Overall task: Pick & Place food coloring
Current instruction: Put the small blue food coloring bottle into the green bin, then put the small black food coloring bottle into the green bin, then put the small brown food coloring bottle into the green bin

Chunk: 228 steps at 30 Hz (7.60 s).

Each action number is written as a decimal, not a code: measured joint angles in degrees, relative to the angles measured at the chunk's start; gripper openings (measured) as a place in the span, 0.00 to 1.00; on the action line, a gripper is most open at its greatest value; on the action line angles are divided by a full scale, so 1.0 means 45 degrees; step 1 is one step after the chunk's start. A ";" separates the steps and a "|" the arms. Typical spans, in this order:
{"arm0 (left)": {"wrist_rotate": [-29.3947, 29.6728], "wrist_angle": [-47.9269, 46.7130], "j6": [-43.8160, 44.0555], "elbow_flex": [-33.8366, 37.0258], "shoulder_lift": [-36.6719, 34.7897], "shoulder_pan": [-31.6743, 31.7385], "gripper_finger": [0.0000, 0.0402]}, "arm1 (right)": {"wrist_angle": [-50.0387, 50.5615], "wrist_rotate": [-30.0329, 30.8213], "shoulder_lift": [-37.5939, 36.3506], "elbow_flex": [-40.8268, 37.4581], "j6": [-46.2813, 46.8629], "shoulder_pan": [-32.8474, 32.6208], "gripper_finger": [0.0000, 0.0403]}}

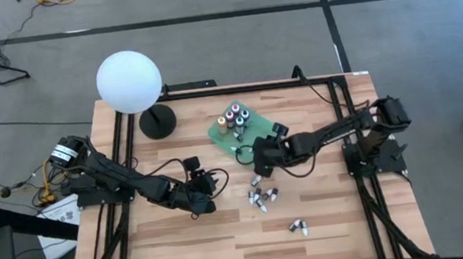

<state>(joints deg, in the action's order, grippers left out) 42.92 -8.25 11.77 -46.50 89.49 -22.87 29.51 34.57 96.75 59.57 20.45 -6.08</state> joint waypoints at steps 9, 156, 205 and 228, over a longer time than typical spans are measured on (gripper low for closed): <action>0.0000 0.0000 -0.0019 0.0000 0.0000 0.0000 0.24 | -0.0003 -0.0379 0.0005 0.0000 0.0085 0.0558 0.18; -0.1214 0.1180 -0.8768 -0.5314 0.4342 0.2900 0.19 | 0.3897 0.2662 -0.2895 -0.0024 0.8461 -1.0708 0.33; -0.3246 -0.2404 -0.5445 -0.4804 0.3094 0.1180 0.33 | 0.3028 -0.3216 -0.0612 0.0709 1.4359 -1.0022 0.33; -0.3026 -0.3113 -0.4448 -0.4794 0.3104 -0.0327 0.33 | 0.2982 -0.6682 0.1113 0.0821 1.6500 -0.8633 0.38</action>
<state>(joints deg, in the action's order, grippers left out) 29.30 -22.26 -8.24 -68.07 103.46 -24.34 42.93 4.50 101.76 63.26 94.70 -44.92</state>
